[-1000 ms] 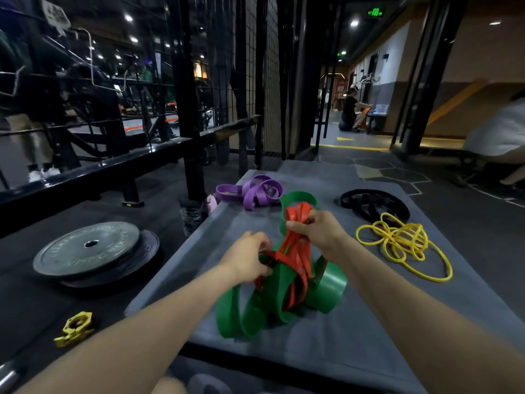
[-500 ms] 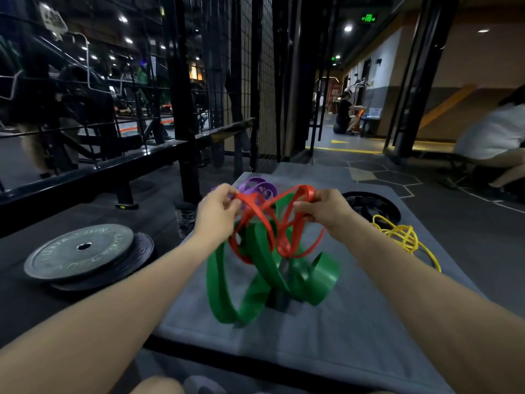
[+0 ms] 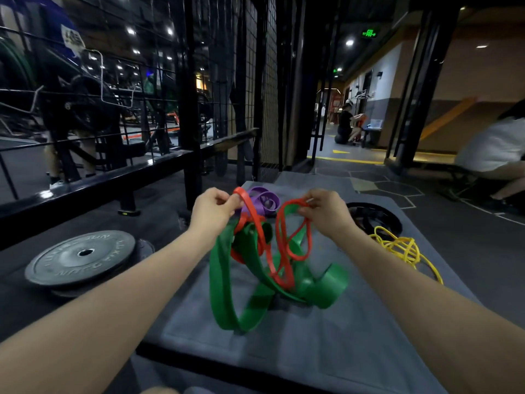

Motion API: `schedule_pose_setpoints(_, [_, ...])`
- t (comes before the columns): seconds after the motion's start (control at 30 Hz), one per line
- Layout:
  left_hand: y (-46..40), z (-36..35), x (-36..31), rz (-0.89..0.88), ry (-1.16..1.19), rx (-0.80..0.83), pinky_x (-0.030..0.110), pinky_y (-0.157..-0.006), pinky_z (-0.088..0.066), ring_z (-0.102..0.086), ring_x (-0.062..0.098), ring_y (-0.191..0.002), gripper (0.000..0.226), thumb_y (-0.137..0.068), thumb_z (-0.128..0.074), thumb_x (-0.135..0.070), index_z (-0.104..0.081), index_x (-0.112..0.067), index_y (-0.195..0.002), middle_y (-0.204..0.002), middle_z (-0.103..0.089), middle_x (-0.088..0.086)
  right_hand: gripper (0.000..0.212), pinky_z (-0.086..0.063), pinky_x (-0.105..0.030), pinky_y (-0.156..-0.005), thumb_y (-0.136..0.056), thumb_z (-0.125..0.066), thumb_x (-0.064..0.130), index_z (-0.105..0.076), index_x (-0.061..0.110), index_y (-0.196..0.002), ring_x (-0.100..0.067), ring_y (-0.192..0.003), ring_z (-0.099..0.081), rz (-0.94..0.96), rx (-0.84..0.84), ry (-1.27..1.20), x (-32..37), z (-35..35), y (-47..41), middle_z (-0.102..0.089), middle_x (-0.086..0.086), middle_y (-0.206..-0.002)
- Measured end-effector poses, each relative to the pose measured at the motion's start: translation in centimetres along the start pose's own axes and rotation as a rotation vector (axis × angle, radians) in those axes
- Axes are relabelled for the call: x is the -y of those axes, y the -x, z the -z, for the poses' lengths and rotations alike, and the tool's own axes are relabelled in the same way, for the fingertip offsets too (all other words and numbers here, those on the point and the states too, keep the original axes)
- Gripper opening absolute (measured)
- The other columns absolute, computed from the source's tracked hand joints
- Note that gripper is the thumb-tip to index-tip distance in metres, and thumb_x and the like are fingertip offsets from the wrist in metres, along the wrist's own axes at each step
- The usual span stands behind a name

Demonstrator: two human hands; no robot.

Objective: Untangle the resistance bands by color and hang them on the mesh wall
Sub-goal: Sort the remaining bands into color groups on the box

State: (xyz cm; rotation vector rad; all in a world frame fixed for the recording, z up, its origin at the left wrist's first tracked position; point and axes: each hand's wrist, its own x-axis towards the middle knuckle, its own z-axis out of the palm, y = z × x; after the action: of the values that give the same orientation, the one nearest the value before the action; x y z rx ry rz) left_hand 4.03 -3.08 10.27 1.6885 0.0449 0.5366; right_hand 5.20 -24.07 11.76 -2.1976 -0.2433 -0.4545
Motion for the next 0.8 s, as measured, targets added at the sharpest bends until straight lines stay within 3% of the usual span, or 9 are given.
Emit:
schedule_pose_setpoints(0.13, [0.5, -1.3, 0.1, -0.059, -0.011, 0.121, 0.019, -0.057, -0.043, -0.054, 0.006, -0.054, 0.016, -0.08, -0.07, -0.011, -0.059, -0.014, -0.068, -0.066, -0.062, 0.002, 0.014, -0.048, -0.026, -0.074, -0.081, -0.068, 0.006, -0.072, 0.007, -0.094, -0.012, -0.076, -0.059, 0.059, 0.055, -0.064, 1.2, -1.4, 0.8, -0.067, -0.007, -0.083])
schedule_pose_setpoints(0.23, [1.1, -2.2, 0.1, -0.093, -0.021, 0.185, 0.008, -0.058, -0.044, -0.054, -0.007, -0.051, 0.008, -0.08, -0.068, -0.002, -0.066, -0.001, -0.087, -0.067, -0.06, -0.004, 0.017, -0.049, -0.025, -0.078, -0.079, -0.069, 0.008, -0.073, 0.008, -0.096, -0.01, -0.077, -0.06, 0.125, 0.154, -0.053, 1.7, -2.4, 1.3, -0.069, -0.003, -0.084])
schedule_pose_setpoints(0.3, [1.2, -2.5, 0.4, -0.078, 0.001, 0.248, 0.007, -0.056, -0.044, -0.054, -0.008, -0.05, 0.016, -0.081, -0.066, 0.001, -0.065, 0.004, -0.097, -0.068, -0.06, -0.002, 0.019, -0.048, -0.026, -0.076, -0.079, -0.067, 0.003, -0.071, 0.006, -0.098, -0.011, -0.076, -0.06, 0.132, 0.198, -0.069, 1.7, -2.7, 1.3, -0.068, -0.003, -0.083])
schedule_pose_setpoints(0.43, [1.4, -2.9, 0.6, -0.001, -0.047, 0.39, 0.008, -0.051, -0.044, -0.054, -0.006, -0.045, 0.012, -0.082, -0.065, -0.002, -0.065, -0.002, -0.095, -0.063, -0.063, -0.002, 0.015, -0.051, -0.018, -0.062, -0.083, -0.061, -0.006, -0.062, 0.007, -0.088, -0.006, -0.061, -0.06, 0.027, 0.295, -0.266, 1.2, -2.4, 1.6, -0.064, -0.002, -0.073])
schedule_pose_setpoints(0.5, [1.4, -3.0, 0.8, 0.018, -0.135, 0.452, 0.018, -0.052, -0.042, -0.051, 0.005, -0.048, 0.003, -0.087, -0.061, -0.007, -0.063, -0.005, -0.089, -0.062, -0.06, 0.002, 0.021, -0.05, -0.016, -0.059, -0.085, -0.055, -0.009, -0.058, 0.011, -0.082, -0.001, -0.053, -0.06, -0.02, 0.343, -0.371, 1.1, -2.3, 2.0, -0.063, -0.005, -0.071])
schedule_pose_setpoints(0.6, [1.3, -3.0, 0.9, -0.039, -0.328, 0.496, 0.03, -0.061, -0.036, -0.042, 0.017, -0.058, 0.016, -0.091, -0.056, -0.013, -0.06, -0.003, -0.079, -0.062, -0.049, 0.01, 0.019, -0.047, -0.017, -0.058, -0.089, -0.05, -0.001, -0.062, 0.007, -0.076, -0.006, -0.053, -0.058, -0.128, 0.386, -0.486, 1.3, -2.5, 2.4, -0.061, -0.006, -0.068])
schedule_pose_setpoints(0.7, [1.9, -3.1, 0.4, -0.148, -0.538, 0.54, 0.021, -0.053, -0.036, -0.038, 0.009, -0.05, 0.013, -0.091, -0.054, -0.012, -0.06, -0.004, -0.082, -0.054, -0.043, -0.003, 0.033, -0.037, -0.02, -0.052, -0.089, -0.06, 0.02, -0.055, 0.01, -0.058, -0.01, -0.047, -0.044, -0.205, 0.359, -0.378, 1.3, -2.8, 2.6, -0.052, -0.001, -0.055])
schedule_pose_setpoints(0.8, [2.2, -2.9, -0.1, -0.207, -0.747, 0.609, 0.016, -0.047, -0.03, -0.037, 0.006, -0.05, 0.024, -0.092, -0.053, -0.021, -0.049, -0.013, -0.07, -0.056, -0.042, -0.005, 0.032, -0.035, -0.018, -0.049, -0.088, -0.062, 0.014, -0.052, 0.012, -0.058, -0.009, -0.048, -0.044, -0.287, 0.361, -0.348, 1.2, -2.7, 2.7, -0.05, -0.001, -0.058])
